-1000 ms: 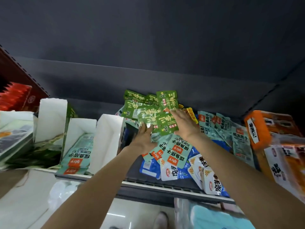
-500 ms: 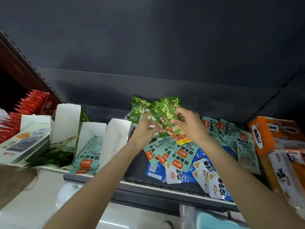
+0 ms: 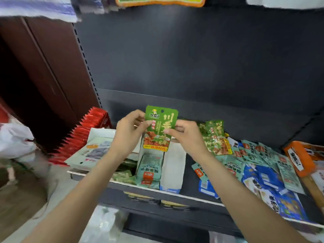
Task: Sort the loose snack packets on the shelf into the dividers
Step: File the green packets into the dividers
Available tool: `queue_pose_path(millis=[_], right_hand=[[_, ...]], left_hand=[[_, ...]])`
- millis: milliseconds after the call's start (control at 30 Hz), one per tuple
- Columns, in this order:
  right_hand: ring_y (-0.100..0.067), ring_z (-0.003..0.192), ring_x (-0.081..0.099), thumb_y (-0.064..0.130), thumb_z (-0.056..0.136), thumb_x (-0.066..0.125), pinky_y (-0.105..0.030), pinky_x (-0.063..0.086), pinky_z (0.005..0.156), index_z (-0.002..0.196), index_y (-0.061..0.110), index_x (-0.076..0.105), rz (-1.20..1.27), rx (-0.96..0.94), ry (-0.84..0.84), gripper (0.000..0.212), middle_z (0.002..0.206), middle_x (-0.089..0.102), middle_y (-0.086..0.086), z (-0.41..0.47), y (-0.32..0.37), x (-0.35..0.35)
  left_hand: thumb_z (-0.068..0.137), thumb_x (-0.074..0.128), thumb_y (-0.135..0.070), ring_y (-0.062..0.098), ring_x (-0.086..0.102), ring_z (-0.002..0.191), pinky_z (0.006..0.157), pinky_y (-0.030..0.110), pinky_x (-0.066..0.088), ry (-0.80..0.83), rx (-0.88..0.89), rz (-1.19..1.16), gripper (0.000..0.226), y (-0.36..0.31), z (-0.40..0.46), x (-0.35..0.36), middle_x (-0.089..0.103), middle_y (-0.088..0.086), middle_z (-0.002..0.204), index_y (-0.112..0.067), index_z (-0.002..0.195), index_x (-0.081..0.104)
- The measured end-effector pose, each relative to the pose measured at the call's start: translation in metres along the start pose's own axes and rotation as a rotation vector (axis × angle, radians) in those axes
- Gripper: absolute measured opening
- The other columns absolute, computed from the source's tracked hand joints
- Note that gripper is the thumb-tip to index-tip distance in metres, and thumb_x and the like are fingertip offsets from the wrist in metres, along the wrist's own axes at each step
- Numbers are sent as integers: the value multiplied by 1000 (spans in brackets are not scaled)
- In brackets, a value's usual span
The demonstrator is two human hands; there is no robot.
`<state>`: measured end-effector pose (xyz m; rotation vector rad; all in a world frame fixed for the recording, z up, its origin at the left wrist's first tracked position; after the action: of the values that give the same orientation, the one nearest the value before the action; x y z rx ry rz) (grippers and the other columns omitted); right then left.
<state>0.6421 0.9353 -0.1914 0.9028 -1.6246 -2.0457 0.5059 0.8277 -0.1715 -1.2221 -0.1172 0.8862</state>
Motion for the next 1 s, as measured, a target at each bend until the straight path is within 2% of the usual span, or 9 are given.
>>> queue_pose_path(millis=[100,200,267,333,367,467,667,833,1000], right_hand=[[-26,83,69,8,85,66,-48,56,75,89,4,70,-59,-31,-61,7,86,72,-15,1,7,54],[-39,84,64,18,83,68,-57,51,75,86,6,70,-133,-18,-104,13,80,70,-17,0,1,94],[-22,73,66,20,83,68,-44,55,69,81,8,70,-144,-13,-113,12,71,69,-6,-2,-6,111],[3,59,58,15,84,68,-16,43,58,81,11,71,-172,-13,-116,6,63,62,14,-5,-11,121],[6,56,54,14,84,68,-11,37,55,83,9,72,-200,-6,-118,7,63,58,17,-6,-14,124],[1,63,54,15,85,67,-16,38,60,87,5,73,-310,36,-67,12,70,63,8,-10,-26,130],[-6,82,60,11,88,63,-8,43,75,97,10,73,-405,41,-13,14,91,69,3,-13,-32,126],[-14,90,63,18,89,61,-30,50,88,96,9,73,-414,112,96,17,97,71,-4,-9,-41,121],[-11,89,64,18,89,61,-26,50,86,91,13,73,-260,81,-13,13,89,71,3,-10,-44,88]], left_hand=[[87,64,-9,2,65,63,64,19,48,20,-7,16,14,19,-9,-50,65,-15,66,-18,77,59],[87,65,-12,4,67,67,60,15,46,48,-24,79,20,39,-16,-81,64,-11,64,-21,72,55],[87,65,-15,9,69,71,51,9,39,74,-51,120,17,52,-19,-93,66,-5,70,-19,74,55],[88,65,-17,9,68,72,50,7,37,113,-66,155,8,65,-21,-99,65,-1,79,-18,85,57],[88,64,-19,9,67,72,54,10,41,132,-61,180,7,70,-22,-100,65,-2,83,-18,92,58],[90,62,-23,13,61,75,69,28,49,208,-13,339,8,81,-25,-99,66,-1,87,-19,97,63],[101,38,-26,27,47,107,89,36,36,476,117,915,30,89,-29,-85,61,11,104,-29,121,61],[100,37,-27,24,42,113,89,35,31,496,96,974,32,93,-22,-70,61,8,107,-30,120,61],[98,44,-30,23,42,115,90,35,31,493,113,941,28,84,-19,-44,61,5,113,-30,120,61]])
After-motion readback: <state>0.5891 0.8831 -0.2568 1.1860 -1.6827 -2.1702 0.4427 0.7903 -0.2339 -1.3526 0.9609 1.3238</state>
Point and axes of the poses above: each hand's wrist, its own z-axis towards the middle knuckle, its own x-axis out of the palm, y = z × x, the point moved 2 cm from there along z, towards the middle knuckle
